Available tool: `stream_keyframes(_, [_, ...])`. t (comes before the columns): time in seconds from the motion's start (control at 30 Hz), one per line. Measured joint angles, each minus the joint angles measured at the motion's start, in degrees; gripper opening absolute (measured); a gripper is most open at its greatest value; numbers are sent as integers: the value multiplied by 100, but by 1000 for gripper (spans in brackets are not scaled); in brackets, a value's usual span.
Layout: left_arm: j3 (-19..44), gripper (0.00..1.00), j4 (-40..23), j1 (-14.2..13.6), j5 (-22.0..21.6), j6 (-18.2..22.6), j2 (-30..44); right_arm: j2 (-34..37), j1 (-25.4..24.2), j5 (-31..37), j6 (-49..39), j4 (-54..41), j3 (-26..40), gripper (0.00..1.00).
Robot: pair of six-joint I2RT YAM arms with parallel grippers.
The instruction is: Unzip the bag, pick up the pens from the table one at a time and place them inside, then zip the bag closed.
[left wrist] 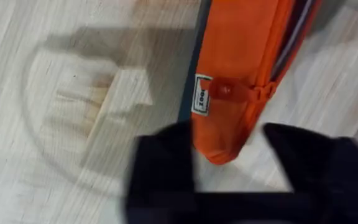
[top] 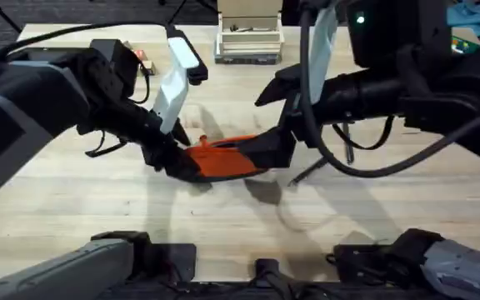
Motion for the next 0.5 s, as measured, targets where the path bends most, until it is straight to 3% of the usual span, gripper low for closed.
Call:
stream_keyframes(0.07, [0, 958, -2, 0, 3, -13, 1, 0, -2, 24, -126, -4, 2, 997])
stream_keyframes(0.1, [0, 982, -2, 0, 2, -12, 0, 0, -2, 63, -187, -2, 2, 997])
stream_keyframes(0.5, [0, 994, -4, 0, -20, -9, 0, 0, -2, 311, -674, -4, 2, 997])
